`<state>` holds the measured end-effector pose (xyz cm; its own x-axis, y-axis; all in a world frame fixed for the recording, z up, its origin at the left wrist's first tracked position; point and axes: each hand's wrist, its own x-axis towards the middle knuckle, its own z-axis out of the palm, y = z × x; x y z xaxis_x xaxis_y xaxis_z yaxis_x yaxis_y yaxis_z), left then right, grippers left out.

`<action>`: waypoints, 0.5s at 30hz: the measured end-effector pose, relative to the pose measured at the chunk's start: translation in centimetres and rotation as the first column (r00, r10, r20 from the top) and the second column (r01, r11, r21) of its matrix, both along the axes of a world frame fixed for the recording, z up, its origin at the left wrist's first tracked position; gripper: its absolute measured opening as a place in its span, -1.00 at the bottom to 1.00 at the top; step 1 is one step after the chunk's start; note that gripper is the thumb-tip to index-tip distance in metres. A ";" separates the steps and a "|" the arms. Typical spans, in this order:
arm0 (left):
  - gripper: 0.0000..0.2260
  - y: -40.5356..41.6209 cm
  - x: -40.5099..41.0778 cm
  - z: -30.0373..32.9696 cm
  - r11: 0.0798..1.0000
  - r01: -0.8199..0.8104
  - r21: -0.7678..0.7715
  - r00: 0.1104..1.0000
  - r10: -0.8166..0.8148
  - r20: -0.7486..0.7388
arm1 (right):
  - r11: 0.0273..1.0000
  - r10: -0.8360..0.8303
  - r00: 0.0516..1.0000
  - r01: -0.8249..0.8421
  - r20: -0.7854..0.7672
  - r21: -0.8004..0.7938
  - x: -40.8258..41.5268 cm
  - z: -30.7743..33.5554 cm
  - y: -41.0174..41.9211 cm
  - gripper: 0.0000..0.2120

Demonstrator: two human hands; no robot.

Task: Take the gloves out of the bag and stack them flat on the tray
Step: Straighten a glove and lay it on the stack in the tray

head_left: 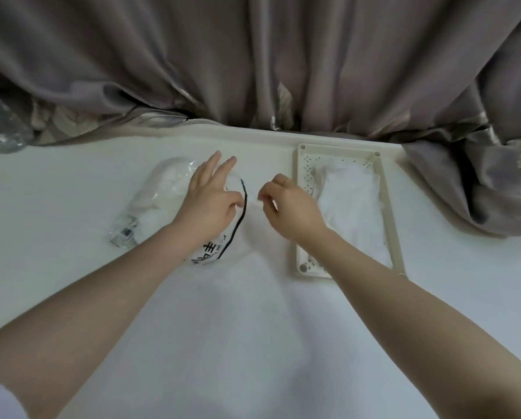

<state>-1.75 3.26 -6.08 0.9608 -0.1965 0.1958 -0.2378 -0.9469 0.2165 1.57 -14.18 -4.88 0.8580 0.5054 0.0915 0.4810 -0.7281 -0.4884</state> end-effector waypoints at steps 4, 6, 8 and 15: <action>-0.68 3.8 -1.3 -0.2 0.957 -0.258 0.130 0.935 0.282 -0.218 | 0.999 0.030 0.986 -0.035 -0.165 -0.025 -1.2 -1.7 3.7 -0.74; -0.57 5.6 -1.5 -0.8 0.955 -0.296 0.019 0.913 0.288 -0.289 | 0.997 0.007 0.962 -0.026 -0.273 -0.068 -1.5 -2.2 5.0 -0.67; -0.52 6.7 -1.5 -1.1 0.953 -0.281 -0.115 0.915 0.230 -0.331 | 0.987 -0.019 0.941 -0.037 -0.337 -0.159 -1.8 -2.4 5.8 -0.57; -0.55 6.6 -1.7 -1.8 0.970 -0.196 -0.144 0.923 0.133 -0.361 | 0.961 -0.079 0.896 -0.049 -0.437 -0.274 -3.1 -4.3 8.0 -0.78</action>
<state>-3.40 9.85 -7.85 0.9901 -0.0233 -0.1384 0.0376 -0.9060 0.4216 -1.54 -6.20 -9.21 0.7844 0.4420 -0.4352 0.2505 -0.8676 -0.4296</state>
